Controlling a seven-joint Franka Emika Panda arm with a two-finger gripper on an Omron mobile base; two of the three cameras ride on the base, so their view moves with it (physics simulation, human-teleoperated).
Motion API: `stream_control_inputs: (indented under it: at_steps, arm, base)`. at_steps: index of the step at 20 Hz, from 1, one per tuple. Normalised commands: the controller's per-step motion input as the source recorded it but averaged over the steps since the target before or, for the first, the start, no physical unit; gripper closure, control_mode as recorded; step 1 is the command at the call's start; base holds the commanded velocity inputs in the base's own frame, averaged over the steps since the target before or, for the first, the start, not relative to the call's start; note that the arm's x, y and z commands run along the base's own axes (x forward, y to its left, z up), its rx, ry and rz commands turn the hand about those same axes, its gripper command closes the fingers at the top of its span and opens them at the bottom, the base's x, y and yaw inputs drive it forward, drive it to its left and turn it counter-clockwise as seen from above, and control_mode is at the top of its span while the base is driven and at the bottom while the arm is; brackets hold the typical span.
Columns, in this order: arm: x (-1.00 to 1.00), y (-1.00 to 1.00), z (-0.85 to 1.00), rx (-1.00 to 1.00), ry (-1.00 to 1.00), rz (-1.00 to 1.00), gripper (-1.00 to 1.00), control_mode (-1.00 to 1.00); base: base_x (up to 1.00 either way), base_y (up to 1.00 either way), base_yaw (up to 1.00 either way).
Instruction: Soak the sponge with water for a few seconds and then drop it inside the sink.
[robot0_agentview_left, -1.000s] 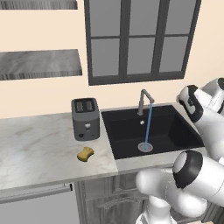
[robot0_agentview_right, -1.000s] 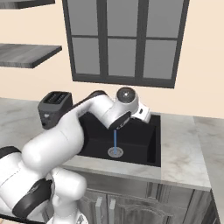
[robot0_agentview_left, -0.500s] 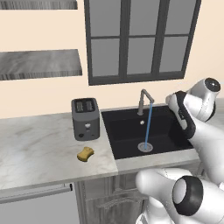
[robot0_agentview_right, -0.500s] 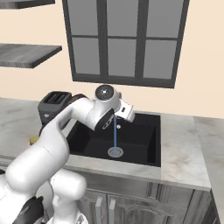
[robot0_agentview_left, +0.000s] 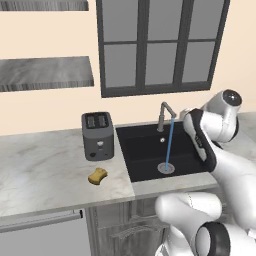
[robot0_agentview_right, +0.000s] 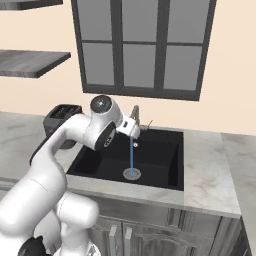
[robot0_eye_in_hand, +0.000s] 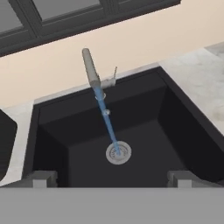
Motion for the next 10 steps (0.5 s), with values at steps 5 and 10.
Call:
stream_control_inputs:
  at_steps: [5,10]
  arm:
    - [-0.42,0.43,0.26,0.00,0.10,0.00,-1.00,-1.00]
    - [-0.55,0.41,0.25,0.00,0.14,0.00,-1.00,-1.00]
  base:
    - [0.00,0.00,0.00]
    - [0.00,0.00,0.00]
